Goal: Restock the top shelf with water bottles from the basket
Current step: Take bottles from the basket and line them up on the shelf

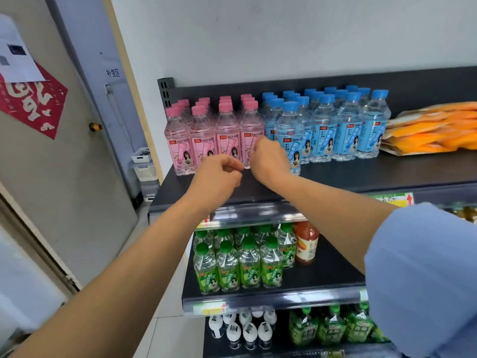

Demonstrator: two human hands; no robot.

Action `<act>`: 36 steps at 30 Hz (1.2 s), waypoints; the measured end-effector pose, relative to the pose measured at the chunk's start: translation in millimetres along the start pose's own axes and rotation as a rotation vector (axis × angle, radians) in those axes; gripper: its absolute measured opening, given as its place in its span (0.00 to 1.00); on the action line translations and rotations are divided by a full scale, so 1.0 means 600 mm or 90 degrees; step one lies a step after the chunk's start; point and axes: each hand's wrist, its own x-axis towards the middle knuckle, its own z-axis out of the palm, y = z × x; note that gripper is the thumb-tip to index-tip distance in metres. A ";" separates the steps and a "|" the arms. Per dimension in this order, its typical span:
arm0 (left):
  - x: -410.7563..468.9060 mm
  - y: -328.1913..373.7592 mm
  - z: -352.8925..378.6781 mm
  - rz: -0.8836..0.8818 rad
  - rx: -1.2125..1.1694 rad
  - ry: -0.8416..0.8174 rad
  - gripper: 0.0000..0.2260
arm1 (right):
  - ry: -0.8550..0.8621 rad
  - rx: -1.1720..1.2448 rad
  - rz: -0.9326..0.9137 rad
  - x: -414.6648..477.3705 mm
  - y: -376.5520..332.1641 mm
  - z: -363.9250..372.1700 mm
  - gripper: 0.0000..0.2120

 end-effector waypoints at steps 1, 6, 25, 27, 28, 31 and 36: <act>-0.006 0.005 0.006 0.006 -0.001 -0.010 0.07 | 0.002 0.019 -0.018 -0.010 0.002 -0.012 0.07; -0.070 0.019 0.050 0.029 0.002 -0.078 0.07 | -0.038 0.119 -0.125 -0.106 0.041 -0.090 0.08; -0.428 -0.142 0.481 -0.219 0.022 -0.338 0.09 | -0.501 -0.044 0.140 -0.589 0.504 0.028 0.11; -0.448 -0.169 0.505 -0.247 0.009 -0.346 0.10 | -0.547 -0.037 0.164 -0.625 0.530 0.063 0.12; -0.456 -0.182 0.514 -0.253 0.013 -0.349 0.11 | -0.568 -0.041 0.171 -0.640 0.541 0.082 0.12; -0.473 -0.223 0.531 -0.272 0.050 -0.353 0.12 | -0.609 -0.036 0.217 -0.683 0.574 0.146 0.11; -0.487 -0.308 0.542 -0.293 0.087 -0.341 0.14 | -0.687 -0.081 0.283 -0.742 0.635 0.286 0.15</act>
